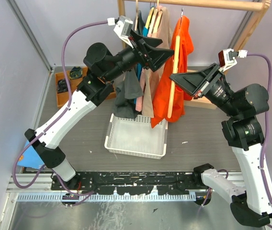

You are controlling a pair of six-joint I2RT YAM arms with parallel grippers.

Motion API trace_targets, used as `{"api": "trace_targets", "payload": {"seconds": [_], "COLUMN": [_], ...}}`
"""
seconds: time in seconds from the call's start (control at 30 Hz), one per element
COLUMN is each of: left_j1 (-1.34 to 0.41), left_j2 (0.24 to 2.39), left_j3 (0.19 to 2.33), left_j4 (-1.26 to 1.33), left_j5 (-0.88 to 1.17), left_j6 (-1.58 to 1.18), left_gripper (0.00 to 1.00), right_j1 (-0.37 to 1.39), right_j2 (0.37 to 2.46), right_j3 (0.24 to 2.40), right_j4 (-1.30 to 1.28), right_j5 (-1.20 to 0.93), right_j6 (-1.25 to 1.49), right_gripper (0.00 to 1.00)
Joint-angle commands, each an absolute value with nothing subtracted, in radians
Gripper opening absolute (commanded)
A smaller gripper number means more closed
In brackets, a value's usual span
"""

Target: Remove the t-shirt from the hanger

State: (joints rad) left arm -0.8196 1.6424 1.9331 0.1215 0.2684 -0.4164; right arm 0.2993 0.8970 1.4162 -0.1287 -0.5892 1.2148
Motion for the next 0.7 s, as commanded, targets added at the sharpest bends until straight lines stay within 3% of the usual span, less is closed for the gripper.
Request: {"api": "trace_targets", "payload": {"seconds": [0.0,0.37,0.57,0.67], "left_j1": [-0.815,-0.815,-0.816,-0.815], "left_j2": [1.676,1.746,1.764,1.781], "left_j3": [2.006,2.097,2.118,2.148], "left_j4": [0.132,0.103,0.094,0.084], "left_j5": [0.277,0.266,0.249,0.246], "left_j6": [-0.419,-0.428,-0.426,-0.425], "left_gripper": [0.83,0.76,0.5,0.32], "right_j1": [0.302,0.302,0.302,0.301], "right_j2": [0.885,0.873,0.87,0.865], "right_j3": [1.472,1.467,1.463,1.459], "right_j4": [-0.011,-0.012,-0.011,-0.012], "right_j5": [-0.596,-0.586,-0.587,-0.587], "right_j6": [1.204,1.206,1.209,1.211], "right_gripper": [0.01,0.01,0.01,0.01]}}
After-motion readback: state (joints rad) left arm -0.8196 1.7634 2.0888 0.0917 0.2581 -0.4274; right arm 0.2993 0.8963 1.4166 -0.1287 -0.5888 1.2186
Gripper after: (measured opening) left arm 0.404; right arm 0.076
